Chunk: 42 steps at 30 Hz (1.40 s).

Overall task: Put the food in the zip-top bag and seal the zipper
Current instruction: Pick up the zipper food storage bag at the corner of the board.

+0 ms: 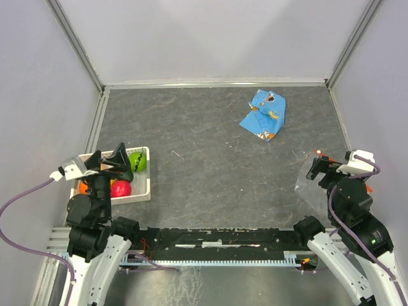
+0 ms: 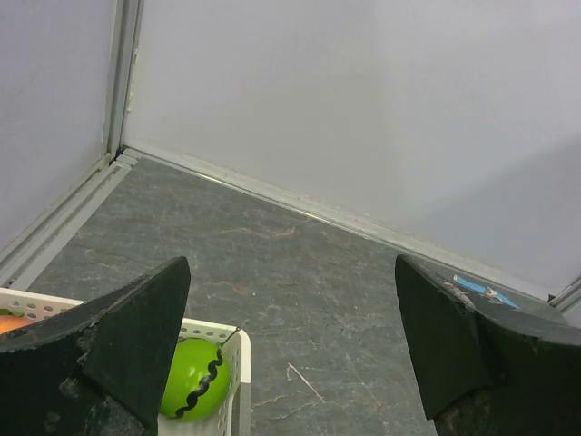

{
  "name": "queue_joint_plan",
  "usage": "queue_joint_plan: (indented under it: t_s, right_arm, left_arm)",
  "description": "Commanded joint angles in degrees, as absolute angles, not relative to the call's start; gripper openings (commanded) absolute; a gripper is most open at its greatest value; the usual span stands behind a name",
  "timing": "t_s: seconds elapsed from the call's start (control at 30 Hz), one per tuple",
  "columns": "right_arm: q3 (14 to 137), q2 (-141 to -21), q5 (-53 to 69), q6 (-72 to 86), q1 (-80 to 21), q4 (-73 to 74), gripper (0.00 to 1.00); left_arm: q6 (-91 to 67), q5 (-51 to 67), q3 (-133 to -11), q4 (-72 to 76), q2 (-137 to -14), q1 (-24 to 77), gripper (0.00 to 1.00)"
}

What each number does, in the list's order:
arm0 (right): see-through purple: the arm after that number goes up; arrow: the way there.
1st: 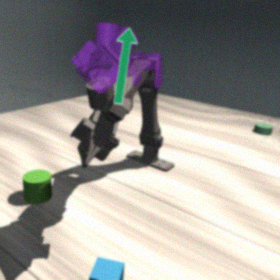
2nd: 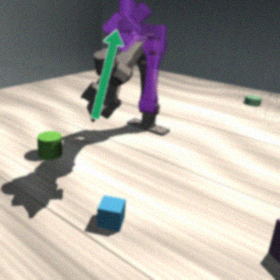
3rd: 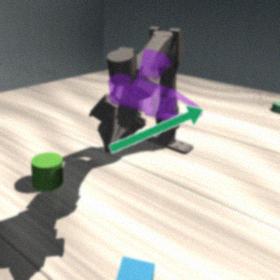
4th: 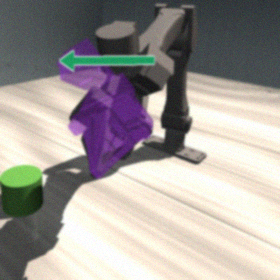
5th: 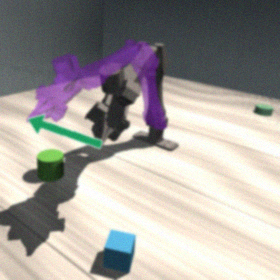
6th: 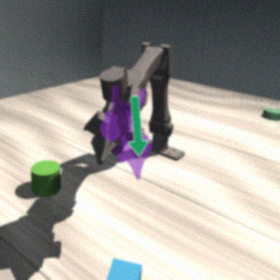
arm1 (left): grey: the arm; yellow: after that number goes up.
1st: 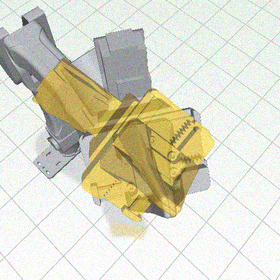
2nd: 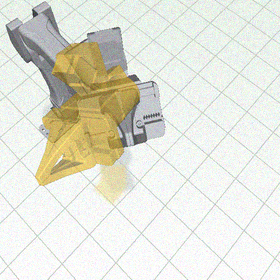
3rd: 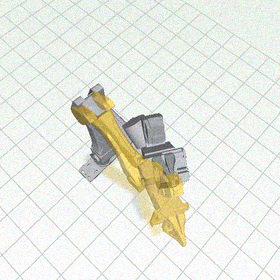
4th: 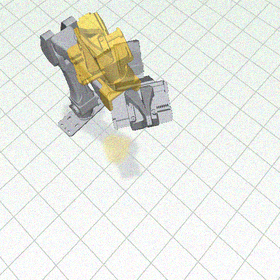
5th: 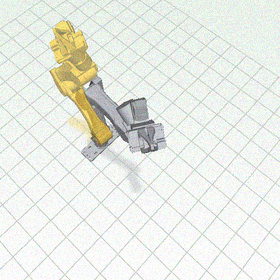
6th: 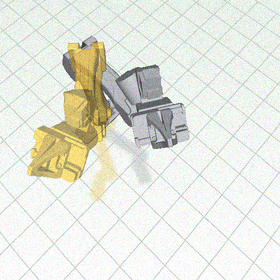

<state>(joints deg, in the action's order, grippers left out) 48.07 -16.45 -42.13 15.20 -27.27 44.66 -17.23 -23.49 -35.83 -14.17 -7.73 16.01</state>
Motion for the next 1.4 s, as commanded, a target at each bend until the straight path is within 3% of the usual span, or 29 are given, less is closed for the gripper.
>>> queue_joint_plan:
  t_s: [0.0,0.77,1.2,1.37]
  right_arm:
    - [48.5,-16.89,-42.89,16.15,-27.46,43.18,0.99]
    - [46.45,-24.31,-39.08,27.21,-27.51,42.4,0.99]
    - [43.61,-46.35,-45.99,38.86,-26.93,44.74,0.99]
    - [42.24,-53.95,-41.81,38.54,-22.0,41.19,0.99]
  left_arm:
    - [-15.12,-23.29,-36.75,-12.35,-6.94,16.22,1.0]
    - [-15.29,-18.13,-37.26,-13.46,-7.71,16.26,1.0]
    - [-17.23,-4.93,-40.6,-18.18,-19.96,16.22,1.0]
    - [-16.75,3.01,-41.5,-18.2,-26.03,16.66,1.0]
